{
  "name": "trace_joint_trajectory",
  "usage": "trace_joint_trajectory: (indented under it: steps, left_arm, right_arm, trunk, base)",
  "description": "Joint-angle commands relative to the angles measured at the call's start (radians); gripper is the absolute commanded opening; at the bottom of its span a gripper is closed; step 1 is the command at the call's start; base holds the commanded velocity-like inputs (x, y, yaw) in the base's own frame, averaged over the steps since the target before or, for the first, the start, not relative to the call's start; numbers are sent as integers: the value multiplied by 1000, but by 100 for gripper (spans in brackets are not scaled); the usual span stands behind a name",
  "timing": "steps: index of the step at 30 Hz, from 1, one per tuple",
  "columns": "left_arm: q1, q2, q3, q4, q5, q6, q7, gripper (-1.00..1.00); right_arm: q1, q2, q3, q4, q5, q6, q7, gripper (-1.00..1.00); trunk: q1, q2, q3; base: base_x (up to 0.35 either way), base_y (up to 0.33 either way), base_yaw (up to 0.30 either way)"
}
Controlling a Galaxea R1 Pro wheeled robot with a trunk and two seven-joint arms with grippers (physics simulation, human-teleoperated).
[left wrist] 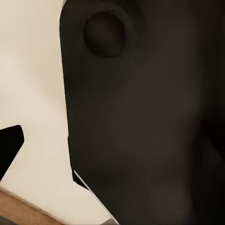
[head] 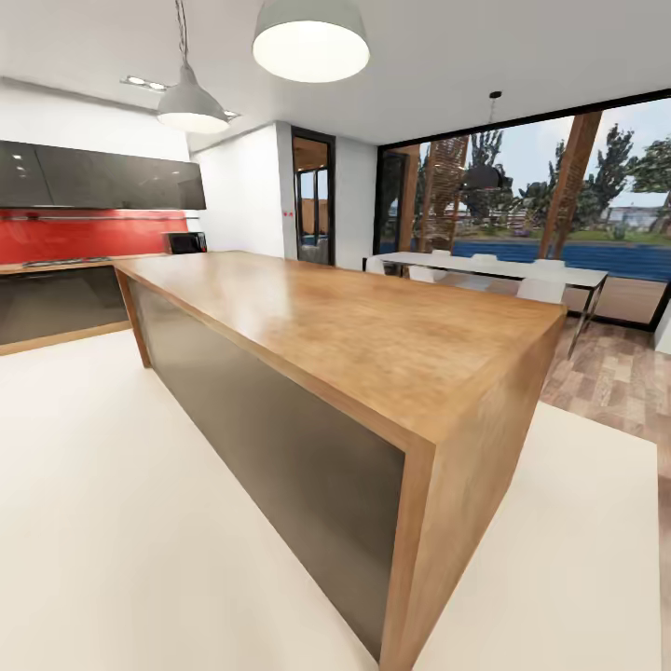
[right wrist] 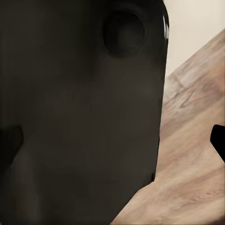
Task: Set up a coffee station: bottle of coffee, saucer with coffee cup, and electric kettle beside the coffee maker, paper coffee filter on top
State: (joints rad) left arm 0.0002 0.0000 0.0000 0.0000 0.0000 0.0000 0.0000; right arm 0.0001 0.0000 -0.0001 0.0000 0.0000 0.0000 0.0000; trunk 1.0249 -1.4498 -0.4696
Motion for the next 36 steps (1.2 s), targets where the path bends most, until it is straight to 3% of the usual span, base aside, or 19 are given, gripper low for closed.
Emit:
trace_joint_trajectory:
  steps: [1,7,36]
  left_arm:
    - [1,-1,2,-6,0,-6,-2,100]
    - [2,-1,4,-9,2,-14,1,100]
    - [4,-3,4,-8,3,-2,2,100]
  right_arm:
    - [-2,6,2,-6,1,-1,-1,100]
    - [-2,29,1,-39,0,-1,-1,100]
    - [-2,26,3,-103,3,-2,6,100]
  trunk:
    - [0,0,0]
    - [0,0,0]
    - [0,0,-7]
  base:
    - [0,0,0]
    - [0,0,0]
    - [0,0,122]
